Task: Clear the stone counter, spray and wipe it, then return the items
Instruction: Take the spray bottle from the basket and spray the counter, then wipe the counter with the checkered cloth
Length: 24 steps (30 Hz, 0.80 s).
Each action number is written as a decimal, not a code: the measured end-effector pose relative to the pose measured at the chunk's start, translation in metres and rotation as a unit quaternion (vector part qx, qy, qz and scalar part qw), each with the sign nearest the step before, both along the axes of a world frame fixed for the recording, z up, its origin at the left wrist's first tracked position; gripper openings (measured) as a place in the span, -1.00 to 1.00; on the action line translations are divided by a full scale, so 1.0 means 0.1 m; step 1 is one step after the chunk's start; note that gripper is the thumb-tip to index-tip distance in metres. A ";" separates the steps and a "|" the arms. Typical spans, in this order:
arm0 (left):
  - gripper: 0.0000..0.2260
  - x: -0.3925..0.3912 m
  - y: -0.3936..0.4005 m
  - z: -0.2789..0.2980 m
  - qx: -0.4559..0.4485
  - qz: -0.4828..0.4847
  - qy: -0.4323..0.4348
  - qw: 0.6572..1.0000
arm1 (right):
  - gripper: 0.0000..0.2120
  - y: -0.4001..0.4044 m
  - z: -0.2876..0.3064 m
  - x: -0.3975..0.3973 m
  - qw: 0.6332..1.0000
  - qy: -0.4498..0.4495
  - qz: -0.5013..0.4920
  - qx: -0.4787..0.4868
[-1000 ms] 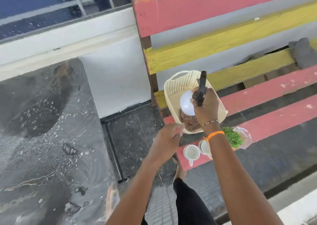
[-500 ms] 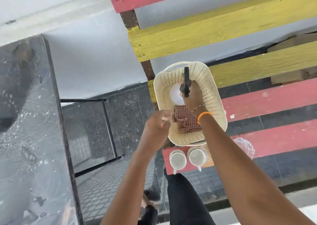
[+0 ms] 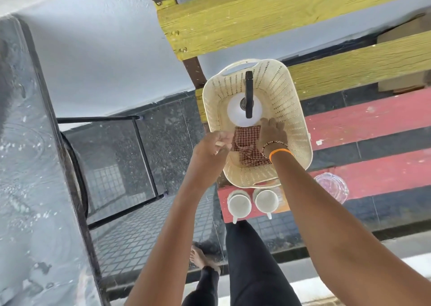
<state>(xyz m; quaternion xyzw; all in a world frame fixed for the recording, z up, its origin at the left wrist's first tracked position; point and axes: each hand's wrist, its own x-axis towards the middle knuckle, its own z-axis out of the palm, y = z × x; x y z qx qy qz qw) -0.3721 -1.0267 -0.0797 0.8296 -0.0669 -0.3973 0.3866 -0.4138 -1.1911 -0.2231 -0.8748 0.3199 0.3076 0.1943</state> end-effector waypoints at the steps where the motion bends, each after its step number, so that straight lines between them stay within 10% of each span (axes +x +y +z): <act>1: -0.74 -0.02 0.04 0.00 0.002 0.001 0.004 1.000 | -0.51 0.00 0.01 0.02 0.999 0.010 0.019 -0.035; 5: -0.73 -0.10 0.20 0.03 0.003 0.011 0.013 1.000 | -0.72 -0.06 0.02 0.02 0.989 0.013 0.086 -0.123; 14: -0.79 -0.25 0.65 0.14 -0.024 0.013 0.015 1.000 | -0.62 0.01 0.31 -0.10 0.998 -0.046 -0.030 -0.003; 24: -0.50 -0.65 1.44 0.57 -0.118 -0.050 0.010 0.992 | -0.71 1.54 1.92 -0.44 0.927 -0.343 -0.145 0.033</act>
